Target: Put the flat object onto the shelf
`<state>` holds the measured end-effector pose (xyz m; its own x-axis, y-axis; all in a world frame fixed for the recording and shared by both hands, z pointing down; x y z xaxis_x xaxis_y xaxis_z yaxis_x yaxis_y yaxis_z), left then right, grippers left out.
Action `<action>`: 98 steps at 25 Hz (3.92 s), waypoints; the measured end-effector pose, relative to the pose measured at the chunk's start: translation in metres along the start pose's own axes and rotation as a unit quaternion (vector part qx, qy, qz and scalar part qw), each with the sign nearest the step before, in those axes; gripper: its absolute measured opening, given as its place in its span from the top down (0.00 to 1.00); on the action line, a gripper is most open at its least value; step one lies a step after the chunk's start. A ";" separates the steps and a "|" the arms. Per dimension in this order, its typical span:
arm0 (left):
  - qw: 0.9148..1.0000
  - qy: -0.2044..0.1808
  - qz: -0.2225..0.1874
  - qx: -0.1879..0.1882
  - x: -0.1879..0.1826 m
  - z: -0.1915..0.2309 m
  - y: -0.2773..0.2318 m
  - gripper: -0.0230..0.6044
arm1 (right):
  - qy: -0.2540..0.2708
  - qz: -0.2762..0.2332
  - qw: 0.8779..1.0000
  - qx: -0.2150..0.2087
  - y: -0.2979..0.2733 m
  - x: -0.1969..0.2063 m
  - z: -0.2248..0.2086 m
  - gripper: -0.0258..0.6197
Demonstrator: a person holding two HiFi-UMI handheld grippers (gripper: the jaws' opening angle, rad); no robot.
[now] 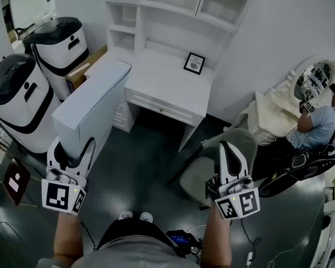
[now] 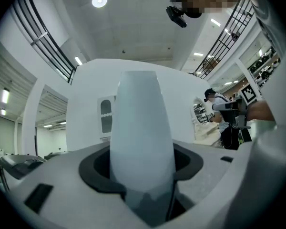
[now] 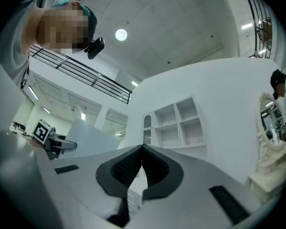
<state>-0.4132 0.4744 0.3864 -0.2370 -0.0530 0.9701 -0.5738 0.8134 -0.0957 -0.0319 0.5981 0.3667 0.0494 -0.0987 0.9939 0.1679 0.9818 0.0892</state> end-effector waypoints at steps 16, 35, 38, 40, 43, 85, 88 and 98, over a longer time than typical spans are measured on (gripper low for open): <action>1.000 -0.009 0.009 -0.015 -0.010 -0.036 -0.006 0.54 | -0.061 0.001 0.998 -0.026 0.013 0.024 -0.042 0.92; 1.000 -0.004 -0.011 0.007 -0.016 0.007 -0.123 0.54 | -0.048 0.004 0.999 -0.007 -0.078 0.019 -0.081 0.92; 1.000 -0.005 -0.015 0.008 -0.017 0.021 -0.143 0.54 | -0.045 0.000 0.999 -0.009 -0.102 0.019 -0.085 0.92; 1.000 -0.007 -0.017 0.010 -0.018 0.029 -0.157 0.54 | -0.045 0.000 0.999 -0.009 -0.119 0.020 -0.088 0.92; 1.000 -0.010 -0.017 0.016 -0.019 0.043 -0.178 0.54 | -0.046 0.001 0.999 -0.006 -0.141 0.021 -0.092 0.92; 0.998 -0.020 -0.018 -0.052 -0.071 0.023 -0.359 0.54 | -0.089 0.006 0.993 -0.082 -0.305 0.053 -0.272 0.92; 0.998 -0.025 -0.016 -0.057 -0.075 0.023 -0.367 0.54 | -0.094 0.007 0.992 -0.079 -0.309 0.056 -0.282 0.92; 0.999 -0.029 -0.010 -0.043 -0.076 0.026 -0.415 0.54 | -0.107 0.017 0.992 -0.066 -0.334 0.072 -0.308 0.92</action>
<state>-0.1774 0.1252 0.3462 -0.2717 -0.1012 0.9570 -0.5105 0.8581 -0.0542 0.2190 0.2127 0.3884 -0.1501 -0.0148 0.9886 0.2985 0.9525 0.0596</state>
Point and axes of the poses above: the fingertips, and each gripper's own axes: y backward along the fingers, z to its left, x out of its underside, the point moved 8 cm from there along y, backward along the fingers, and after that the axes turned 12 degrees about z, right-handed, at the moved point
